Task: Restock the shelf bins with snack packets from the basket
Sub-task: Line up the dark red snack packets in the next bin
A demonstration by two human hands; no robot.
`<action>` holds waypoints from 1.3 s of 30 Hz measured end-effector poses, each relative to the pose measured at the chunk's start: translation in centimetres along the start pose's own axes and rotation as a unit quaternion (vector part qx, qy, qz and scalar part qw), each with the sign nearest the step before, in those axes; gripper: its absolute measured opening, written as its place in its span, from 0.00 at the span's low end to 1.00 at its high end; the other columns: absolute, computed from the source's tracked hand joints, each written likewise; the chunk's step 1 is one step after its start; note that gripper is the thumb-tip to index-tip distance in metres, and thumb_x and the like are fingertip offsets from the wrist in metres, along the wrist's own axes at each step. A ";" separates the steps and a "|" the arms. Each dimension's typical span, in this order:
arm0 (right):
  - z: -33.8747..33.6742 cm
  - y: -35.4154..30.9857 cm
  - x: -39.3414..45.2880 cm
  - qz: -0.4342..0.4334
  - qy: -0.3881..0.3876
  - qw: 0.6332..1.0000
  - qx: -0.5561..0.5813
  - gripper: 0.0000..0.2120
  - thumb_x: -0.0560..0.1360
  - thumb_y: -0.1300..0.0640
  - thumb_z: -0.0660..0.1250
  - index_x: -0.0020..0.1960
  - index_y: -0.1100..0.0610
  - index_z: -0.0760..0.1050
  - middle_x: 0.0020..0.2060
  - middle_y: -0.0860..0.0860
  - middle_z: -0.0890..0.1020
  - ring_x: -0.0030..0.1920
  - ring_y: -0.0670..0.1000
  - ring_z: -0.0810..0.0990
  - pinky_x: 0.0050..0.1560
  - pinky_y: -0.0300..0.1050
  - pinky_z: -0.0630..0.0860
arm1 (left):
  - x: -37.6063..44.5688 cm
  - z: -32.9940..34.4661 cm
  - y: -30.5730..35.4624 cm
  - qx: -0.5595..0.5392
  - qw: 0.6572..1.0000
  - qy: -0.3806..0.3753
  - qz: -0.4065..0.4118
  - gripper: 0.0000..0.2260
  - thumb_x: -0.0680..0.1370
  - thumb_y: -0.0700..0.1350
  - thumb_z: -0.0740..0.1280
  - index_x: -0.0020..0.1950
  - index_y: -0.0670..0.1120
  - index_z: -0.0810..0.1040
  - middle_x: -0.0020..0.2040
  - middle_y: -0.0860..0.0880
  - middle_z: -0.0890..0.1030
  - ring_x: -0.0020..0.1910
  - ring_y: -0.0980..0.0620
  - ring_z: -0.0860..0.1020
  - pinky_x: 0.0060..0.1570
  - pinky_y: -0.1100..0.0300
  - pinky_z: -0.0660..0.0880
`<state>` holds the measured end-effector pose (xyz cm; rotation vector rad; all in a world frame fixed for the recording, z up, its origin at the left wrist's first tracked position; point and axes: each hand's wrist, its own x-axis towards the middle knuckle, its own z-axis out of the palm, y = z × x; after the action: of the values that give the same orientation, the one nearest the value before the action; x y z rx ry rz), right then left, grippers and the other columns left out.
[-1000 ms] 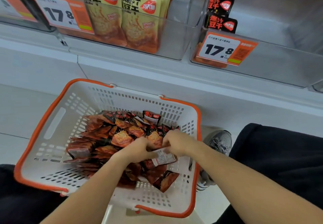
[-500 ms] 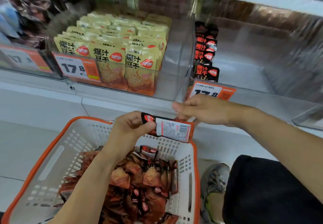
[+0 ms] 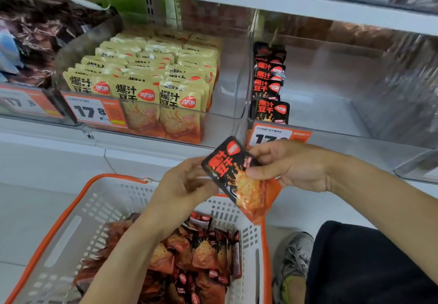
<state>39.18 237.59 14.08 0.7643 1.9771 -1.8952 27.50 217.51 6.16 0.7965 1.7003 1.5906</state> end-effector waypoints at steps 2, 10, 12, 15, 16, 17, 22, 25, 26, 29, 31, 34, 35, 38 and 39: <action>-0.3 -0.1 -0.7 -0.036 0.047 0.998 -0.018 0.14 0.72 0.66 0.72 0.57 0.61 0.77 0.52 0.59 0.85 0.50 0.55 0.83 0.54 0.54 0.80 | -0.4 0.1 0.3 -0.068 0.994 -0.085 0.003 0.17 0.76 0.35 0.71 0.65 0.41 0.77 0.58 0.42 0.83 0.58 0.42 0.82 0.60 0.49 0.77; -1.1 -2.8 -4.6 -0.254 0.101 0.948 -0.163 0.17 0.71 0.55 0.75 0.58 0.55 0.77 0.49 0.55 0.86 0.50 0.58 0.85 0.56 0.59 0.80 | -0.7 4.5 4.4 -0.036 0.988 0.100 0.115 0.09 0.73 0.46 0.71 0.51 0.43 0.83 0.42 0.45 0.86 0.40 0.48 0.82 0.43 0.60 0.78; -1.7 -3.7 -5.3 -0.315 0.135 0.920 -0.190 0.17 0.73 0.60 0.74 0.59 0.54 0.75 0.46 0.57 0.85 0.44 0.60 0.85 0.50 0.59 0.81 | -0.5 5.2 5.0 -0.025 0.982 0.113 0.146 0.08 0.76 0.47 0.72 0.53 0.45 0.83 0.46 0.48 0.86 0.45 0.50 0.83 0.46 0.59 0.79; -3.7 -5.2 -6.5 -0.413 0.241 0.853 -0.210 0.15 0.73 0.63 0.74 0.54 0.49 0.74 0.45 0.54 0.84 0.38 0.54 0.83 0.42 0.49 0.80 | -0.1 6.2 4.9 0.005 0.978 0.121 0.169 0.16 0.78 0.50 0.67 0.65 0.53 0.77 0.63 0.57 0.80 0.62 0.59 0.77 0.60 0.62 0.75; -4.8 -5.6 -6.6 -0.434 0.288 0.830 -0.199 0.16 0.73 0.63 0.73 0.52 0.47 0.72 0.45 0.52 0.84 0.38 0.51 0.83 0.42 0.46 0.81 | 0.1 6.5 4.8 0.056 0.971 0.134 0.188 0.19 0.78 0.50 0.66 0.69 0.55 0.73 0.69 0.60 0.74 0.69 0.60 0.72 0.66 0.61 0.71; -6.0 -5.8 -6.5 -0.442 0.329 0.814 -0.183 0.17 0.74 0.64 0.73 0.52 0.46 0.70 0.44 0.50 0.84 0.39 0.50 0.83 0.42 0.46 0.82 | 0.5 6.7 4.5 0.122 0.956 0.151 0.219 0.21 0.79 0.49 0.66 0.73 0.54 0.70 0.75 0.59 0.67 0.75 0.59 0.64 0.71 0.59 0.65; -10.4 -4.6 -2.5 -0.305 0.352 0.876 -0.125 0.21 0.75 0.74 0.68 0.55 0.51 0.66 0.47 0.52 0.79 0.44 0.55 0.82 0.34 0.58 0.83 | 3.5 8.0 1.6 0.299 0.901 0.197 0.246 0.32 0.76 0.46 0.66 0.79 0.44 0.60 0.82 0.46 0.50 0.81 0.48 0.44 0.77 0.45 0.51; -10.2 -4.2 -0.2 -0.231 0.308 0.914 -0.125 0.21 0.76 0.73 0.67 0.60 0.53 0.67 0.47 0.56 0.81 0.39 0.55 0.83 0.32 0.52 0.83 | 3.8 8.4 0.6 0.365 0.881 0.182 0.238 0.34 0.75 0.45 0.66 0.79 0.44 0.60 0.82 0.44 0.46 0.81 0.45 0.43 0.75 0.39 0.55; -10.1 -4.2 0.4 -0.217 0.302 0.918 -0.136 0.20 0.76 0.72 0.67 0.60 0.53 0.67 0.48 0.58 0.81 0.39 0.57 0.83 0.32 0.52 0.83 | 3.8 8.3 0.5 0.378 0.877 0.179 0.237 0.33 0.75 0.46 0.66 0.79 0.44 0.60 0.82 0.44 0.46 0.81 0.45 0.43 0.74 0.38 0.56; -10.0 -3.9 1.8 -0.172 0.303 0.917 -0.196 0.19 0.74 0.70 0.72 0.59 0.55 0.72 0.48 0.60 0.81 0.41 0.61 0.84 0.34 0.54 0.84 | 3.7 7.8 0.3 0.385 0.876 0.169 0.238 0.33 0.75 0.45 0.66 0.79 0.45 0.61 0.82 0.45 0.46 0.81 0.46 0.43 0.75 0.40 0.56; -10.1 -3.6 2.4 -0.145 0.311 0.901 -0.266 0.15 0.72 0.65 0.75 0.55 0.54 0.77 0.45 0.56 0.81 0.39 0.57 0.83 0.32 0.47 0.83 | 3.7 7.4 0.2 0.391 0.874 0.159 0.242 0.33 0.75 0.45 0.66 0.80 0.45 0.60 0.82 0.46 0.45 0.81 0.46 0.43 0.75 0.40 0.56; -10.6 -3.5 2.8 -0.129 0.309 0.876 -0.347 0.16 0.74 0.55 0.75 0.61 0.49 0.79 0.47 0.53 0.80 0.43 0.56 0.82 0.45 0.49 0.83 | 3.6 7.3 0.3 0.360 0.883 0.149 0.262 0.32 0.77 0.40 0.65 0.80 0.45 0.59 0.82 0.47 0.44 0.81 0.47 0.43 0.76 0.40 0.55; -10.6 -3.6 2.7 -0.126 0.313 0.862 -0.379 0.19 0.75 0.51 0.73 0.65 0.48 0.77 0.50 0.52 0.79 0.45 0.55 0.81 0.53 0.49 0.79 | 3.5 7.4 0.4 0.330 0.892 0.152 0.269 0.31 0.77 0.38 0.65 0.79 0.45 0.60 0.82 0.48 0.45 0.81 0.48 0.44 0.76 0.41 0.57; -9.9 -4.0 1.7 -0.210 0.399 0.778 -0.437 0.17 0.77 0.52 0.70 0.65 0.50 0.76 0.53 0.52 0.77 0.43 0.50 0.79 0.54 0.37 0.71 | 2.9 7.9 -0.7 0.239 0.909 0.209 0.270 0.23 0.77 0.34 0.64 0.72 0.46 0.70 0.80 0.51 0.56 0.79 0.53 0.57 0.68 0.55 0.68; -9.0 -4.2 0.9 -0.271 0.434 0.747 -0.426 0.13 0.77 0.55 0.69 0.61 0.52 0.78 0.51 0.52 0.79 0.40 0.47 0.78 0.51 0.33 0.71 | 2.7 8.0 -1.7 0.218 0.914 0.223 0.261 0.19 0.77 0.34 0.64 0.67 0.47 0.73 0.77 0.51 0.63 0.75 0.57 0.63 0.62 0.62 0.71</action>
<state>37.45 246.62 17.82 0.8854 3.5125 -0.4701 32.34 224.25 4.00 1.2651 2.3713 1.8682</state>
